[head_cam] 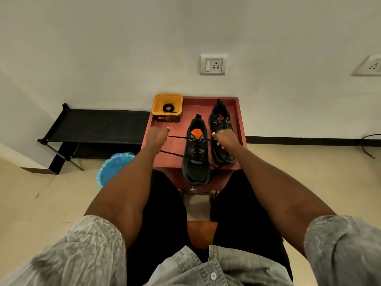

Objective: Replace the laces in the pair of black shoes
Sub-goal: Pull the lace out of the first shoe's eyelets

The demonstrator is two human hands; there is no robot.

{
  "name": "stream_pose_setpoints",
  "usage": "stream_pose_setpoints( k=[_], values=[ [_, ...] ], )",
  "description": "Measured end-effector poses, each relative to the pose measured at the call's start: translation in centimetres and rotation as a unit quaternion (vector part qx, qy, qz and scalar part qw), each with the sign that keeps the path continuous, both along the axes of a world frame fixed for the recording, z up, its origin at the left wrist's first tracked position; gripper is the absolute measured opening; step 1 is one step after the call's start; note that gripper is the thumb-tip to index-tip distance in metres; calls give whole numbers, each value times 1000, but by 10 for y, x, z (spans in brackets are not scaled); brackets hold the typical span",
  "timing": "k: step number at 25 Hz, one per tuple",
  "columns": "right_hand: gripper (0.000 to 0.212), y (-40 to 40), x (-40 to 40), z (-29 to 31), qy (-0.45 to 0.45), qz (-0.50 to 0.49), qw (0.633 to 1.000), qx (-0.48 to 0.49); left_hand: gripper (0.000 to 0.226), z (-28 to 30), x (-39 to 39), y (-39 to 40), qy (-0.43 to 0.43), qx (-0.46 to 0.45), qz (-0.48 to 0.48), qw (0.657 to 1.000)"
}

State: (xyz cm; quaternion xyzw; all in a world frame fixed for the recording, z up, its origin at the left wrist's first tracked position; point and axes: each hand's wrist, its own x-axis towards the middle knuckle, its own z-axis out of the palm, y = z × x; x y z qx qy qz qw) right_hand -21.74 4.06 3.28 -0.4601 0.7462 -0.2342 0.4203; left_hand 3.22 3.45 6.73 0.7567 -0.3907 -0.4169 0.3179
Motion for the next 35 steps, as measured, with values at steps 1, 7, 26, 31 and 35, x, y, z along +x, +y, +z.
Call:
stream_pose_setpoints(
  k=[1,7,26,31,35],
  values=[
    [20,-2,-3,2,64,37,997,16,15,7,4,-3,-154,-23,-45,987],
    [4,-6,1,16,233,189,951,71,12,19,3,-14,-533,-61,-227,813],
    [33,-50,38,-20,46,33,998,20,34,-47,-68,-50,-114,53,-181,975],
    [9,-39,16,-32,-139,-72,986,58,41,-60,-55,-45,-52,17,-165,985],
    [9,-36,11,-28,-171,-45,982,61,11,-56,-65,-38,-93,-44,-169,980]
  ],
)
